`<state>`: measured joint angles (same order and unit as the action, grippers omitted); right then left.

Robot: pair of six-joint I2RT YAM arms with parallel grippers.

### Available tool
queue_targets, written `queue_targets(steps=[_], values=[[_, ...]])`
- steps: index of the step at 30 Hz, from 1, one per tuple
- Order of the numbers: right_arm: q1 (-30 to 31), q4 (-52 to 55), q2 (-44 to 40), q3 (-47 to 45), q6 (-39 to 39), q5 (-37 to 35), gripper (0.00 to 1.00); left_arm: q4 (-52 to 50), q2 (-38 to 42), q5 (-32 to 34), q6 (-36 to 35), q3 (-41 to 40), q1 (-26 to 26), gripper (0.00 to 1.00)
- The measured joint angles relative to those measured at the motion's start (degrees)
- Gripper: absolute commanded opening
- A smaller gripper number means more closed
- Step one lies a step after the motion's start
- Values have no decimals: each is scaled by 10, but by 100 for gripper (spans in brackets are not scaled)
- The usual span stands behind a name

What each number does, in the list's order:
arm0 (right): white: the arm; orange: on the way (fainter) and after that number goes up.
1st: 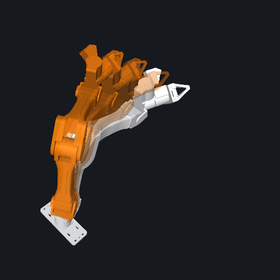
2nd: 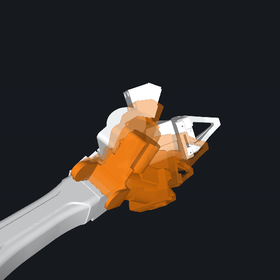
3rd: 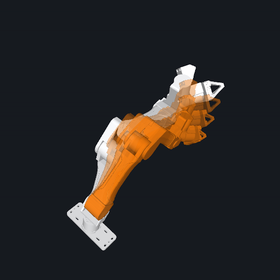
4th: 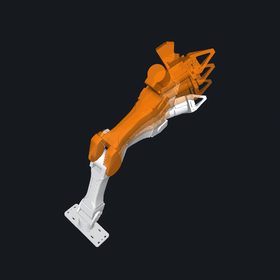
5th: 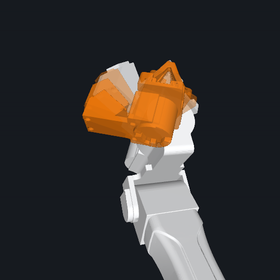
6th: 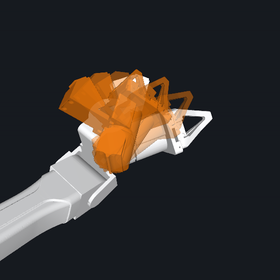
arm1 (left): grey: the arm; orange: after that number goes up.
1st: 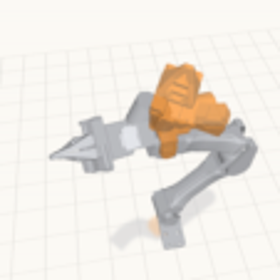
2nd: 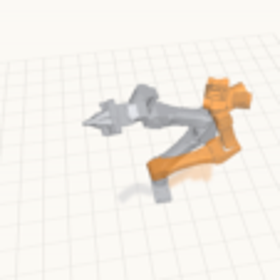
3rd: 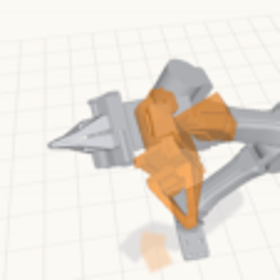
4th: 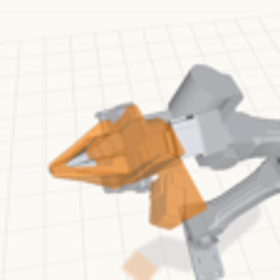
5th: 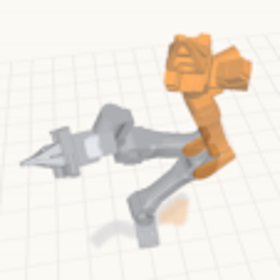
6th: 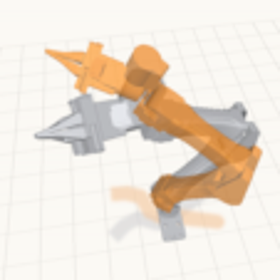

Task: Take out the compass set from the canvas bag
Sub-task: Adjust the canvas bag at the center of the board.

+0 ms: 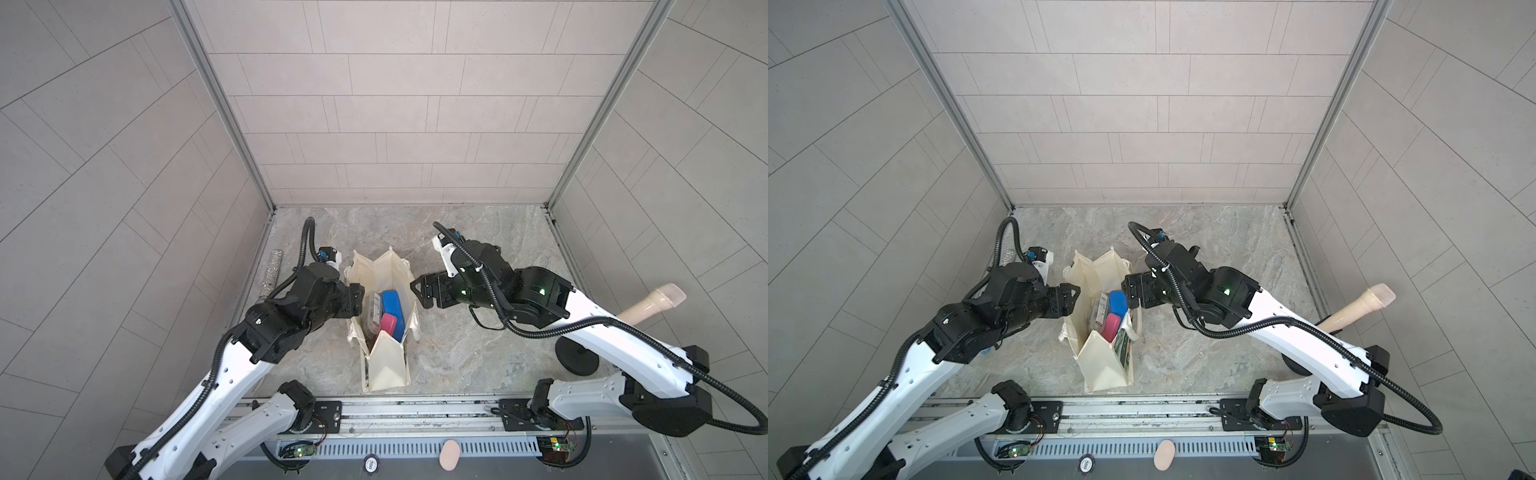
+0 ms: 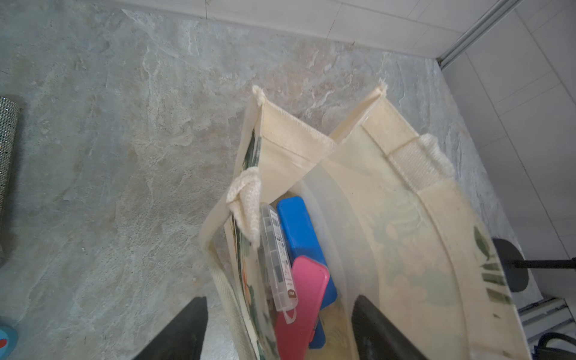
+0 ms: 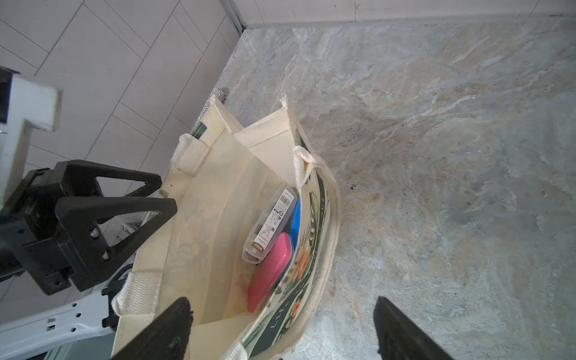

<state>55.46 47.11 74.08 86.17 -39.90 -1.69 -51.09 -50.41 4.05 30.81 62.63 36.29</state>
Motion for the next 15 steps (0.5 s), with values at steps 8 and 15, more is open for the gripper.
queue_targets(steps=[8, 15], values=[[19, 35, 27, 33, 37, -26, 89, -57, -60, -15, 23, 36, 0, 13], [20, 46, 25, 34, 63, -53, 90, -120, -106, -3, -1, 121, -6, 0]])
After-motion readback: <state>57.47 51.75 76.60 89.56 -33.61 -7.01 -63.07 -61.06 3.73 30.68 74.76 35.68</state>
